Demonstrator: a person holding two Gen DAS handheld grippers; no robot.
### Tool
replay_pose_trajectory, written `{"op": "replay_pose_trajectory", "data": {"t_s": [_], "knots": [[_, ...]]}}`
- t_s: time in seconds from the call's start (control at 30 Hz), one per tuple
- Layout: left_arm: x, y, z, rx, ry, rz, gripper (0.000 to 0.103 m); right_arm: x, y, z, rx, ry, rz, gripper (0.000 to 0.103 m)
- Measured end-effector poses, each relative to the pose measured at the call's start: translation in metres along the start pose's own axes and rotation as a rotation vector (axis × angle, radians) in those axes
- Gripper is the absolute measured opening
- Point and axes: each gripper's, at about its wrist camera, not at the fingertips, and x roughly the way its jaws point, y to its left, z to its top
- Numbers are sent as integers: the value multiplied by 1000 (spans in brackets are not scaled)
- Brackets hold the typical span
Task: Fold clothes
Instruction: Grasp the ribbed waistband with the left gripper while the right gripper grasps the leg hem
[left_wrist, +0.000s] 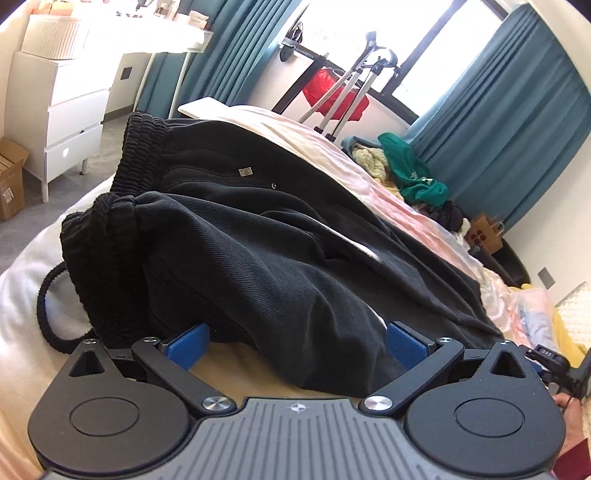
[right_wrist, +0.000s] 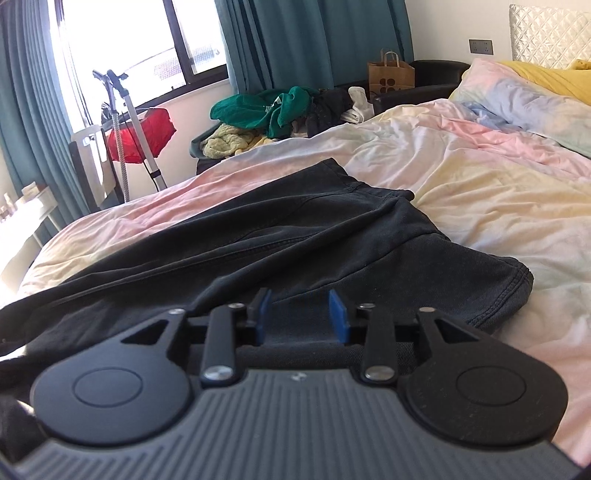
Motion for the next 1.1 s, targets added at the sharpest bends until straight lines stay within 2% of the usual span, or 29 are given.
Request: {"op": "replay_pose_trajectory", "data": {"t_s": [0.17,0.3,0.43,0.6,0.73,0.8,0.83,0.9,1.0,1.1], "knots": [[6,20,2,-139,35,5,103,0,2,1,-17,-4,-23,48],[6,39,1,-276,38,-44,103,-1,1,1,-15,3,-37,48],[10,55,0,-384,69,-81,103,-3,-7,2,27,1,-76,48],[22,77,4,-530,50,-125,103,-2,-25,3,123,17,-134,48],[41,99,13,-651,64,-166,103,-2,-53,3,290,23,-119,49],[47,109,11,-710,64,-186,103,-3,-72,-2,416,14,-125,70],[49,114,10,-739,63,-196,103,-5,-83,-5,488,6,-134,74],[53,121,8,-782,61,-212,103,-6,-106,-13,638,-9,-141,75],[56,120,10,-763,64,-212,103,4,-134,-25,815,-19,-148,74],[58,118,10,-737,71,-211,103,26,-152,-33,917,-5,-136,73]]}}
